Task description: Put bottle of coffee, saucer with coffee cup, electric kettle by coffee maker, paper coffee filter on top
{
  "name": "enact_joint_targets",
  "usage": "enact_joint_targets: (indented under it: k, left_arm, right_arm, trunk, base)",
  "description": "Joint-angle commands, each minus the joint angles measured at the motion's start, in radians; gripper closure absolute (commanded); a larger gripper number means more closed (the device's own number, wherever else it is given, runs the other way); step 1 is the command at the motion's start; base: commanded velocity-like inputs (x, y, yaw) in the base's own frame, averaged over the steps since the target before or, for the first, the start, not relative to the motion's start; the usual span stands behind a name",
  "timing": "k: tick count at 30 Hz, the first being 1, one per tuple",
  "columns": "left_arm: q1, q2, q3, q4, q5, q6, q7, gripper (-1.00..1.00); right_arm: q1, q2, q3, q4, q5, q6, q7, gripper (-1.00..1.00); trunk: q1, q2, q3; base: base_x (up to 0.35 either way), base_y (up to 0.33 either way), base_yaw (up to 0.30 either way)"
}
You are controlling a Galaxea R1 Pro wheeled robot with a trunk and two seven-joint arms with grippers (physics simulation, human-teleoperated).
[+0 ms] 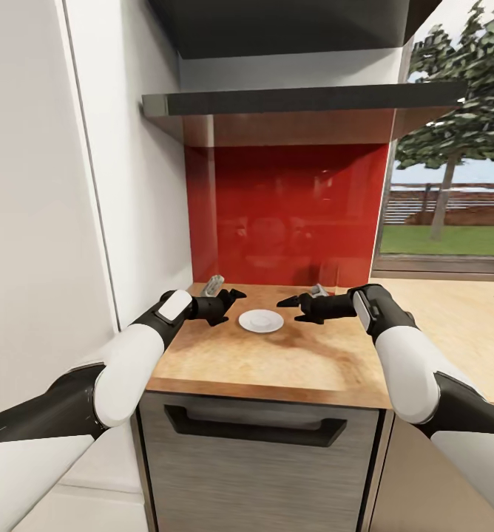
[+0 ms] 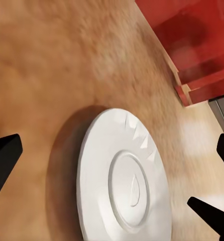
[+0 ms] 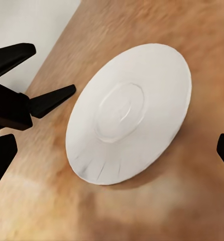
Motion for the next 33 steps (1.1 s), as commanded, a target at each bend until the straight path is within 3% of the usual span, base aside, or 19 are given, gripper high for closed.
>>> enact_joint_targets:
  k: [1, 7, 12, 33]
  left_arm:
    - [0.0, 0.0, 0.002, 0.0, -0.013, 0.005, 0.001, -1.0]
    - [0.0, 0.0, 0.001, 0.0, -0.013, 0.005, 0.001, -1.0]
    - [0.0, 0.0, 0.001, 0.0, -0.013, 0.005, 0.001, -1.0]
    - [0.0, 0.0, 0.0, 0.001, -0.013, 0.006, 0.0, -1.0]
  right_arm:
    - [-0.001, 0.001, -0.006, -0.001, 0.01, 0.004, 0.008, -1.0]
    - [-0.001, 0.003, -0.006, 0.001, 0.01, -0.017, 0.008, -1.0]
    - [-0.001, 0.022, -0.006, 0.003, 0.01, -0.051, 0.008, -1.0]
    - [-0.001, 0.04, -0.01, 0.006, 0.011, -0.061, 0.006, -1.0]
  trunk:
    - [0.0, 0.0, -0.001]
    - [0.0, 0.0, -0.001]
    - [0.0, 0.0, -0.001]
    - [0.0, 0.0, -0.001]
  base:
    - [0.013, 0.0, 0.0]
    - [0.005, 0.0, 0.0]
    - [0.001, 0.0, 0.0]
    - [0.0, 0.0, 0.0]
